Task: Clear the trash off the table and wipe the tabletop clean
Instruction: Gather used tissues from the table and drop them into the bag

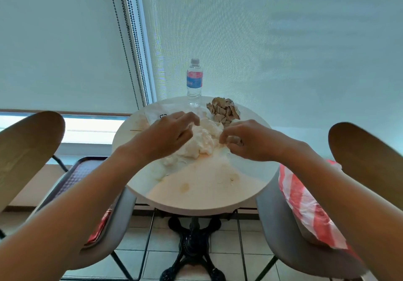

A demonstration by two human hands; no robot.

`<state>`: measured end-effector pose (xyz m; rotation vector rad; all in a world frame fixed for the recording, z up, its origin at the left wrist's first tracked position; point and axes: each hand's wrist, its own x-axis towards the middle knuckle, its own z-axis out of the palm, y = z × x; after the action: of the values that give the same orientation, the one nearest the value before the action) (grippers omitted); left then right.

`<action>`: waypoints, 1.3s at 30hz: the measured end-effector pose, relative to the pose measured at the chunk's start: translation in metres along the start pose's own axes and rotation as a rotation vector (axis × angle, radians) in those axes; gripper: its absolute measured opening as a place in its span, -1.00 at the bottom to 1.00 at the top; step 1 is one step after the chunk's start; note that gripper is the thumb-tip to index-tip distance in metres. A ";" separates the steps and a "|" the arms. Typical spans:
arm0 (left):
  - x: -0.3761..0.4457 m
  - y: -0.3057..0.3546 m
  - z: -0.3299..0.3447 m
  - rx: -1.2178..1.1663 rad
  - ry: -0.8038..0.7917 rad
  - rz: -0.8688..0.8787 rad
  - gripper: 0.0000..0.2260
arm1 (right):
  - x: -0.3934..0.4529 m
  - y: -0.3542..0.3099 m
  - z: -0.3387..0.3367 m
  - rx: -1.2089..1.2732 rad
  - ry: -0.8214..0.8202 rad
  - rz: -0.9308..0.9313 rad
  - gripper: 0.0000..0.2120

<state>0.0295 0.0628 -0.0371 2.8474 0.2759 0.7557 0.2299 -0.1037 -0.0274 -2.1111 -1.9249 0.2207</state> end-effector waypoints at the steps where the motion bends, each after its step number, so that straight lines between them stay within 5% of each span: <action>1: 0.000 0.000 -0.001 0.002 0.008 0.016 -0.84 | -0.001 0.000 0.000 0.002 -0.002 0.001 -0.79; 9: 0.014 0.005 0.002 -0.022 0.059 0.123 -0.82 | -0.013 0.003 -0.007 0.005 0.042 0.033 -0.79; 12: 0.021 0.008 0.002 -0.071 -0.018 0.092 -0.82 | -0.022 0.002 -0.009 0.008 0.073 0.049 -0.80; 19: 0.029 0.007 -0.006 -0.229 -0.244 0.039 -0.48 | -0.045 0.000 0.001 0.001 0.120 0.130 -0.74; 39: 0.008 -0.026 -0.015 -0.173 0.003 0.170 -0.73 | -0.022 -0.025 0.011 -0.017 0.105 0.165 -0.82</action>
<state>0.0254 0.0920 -0.0268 2.7297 -0.0305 0.7747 0.2003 -0.1226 -0.0322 -2.2464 -1.7017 0.1240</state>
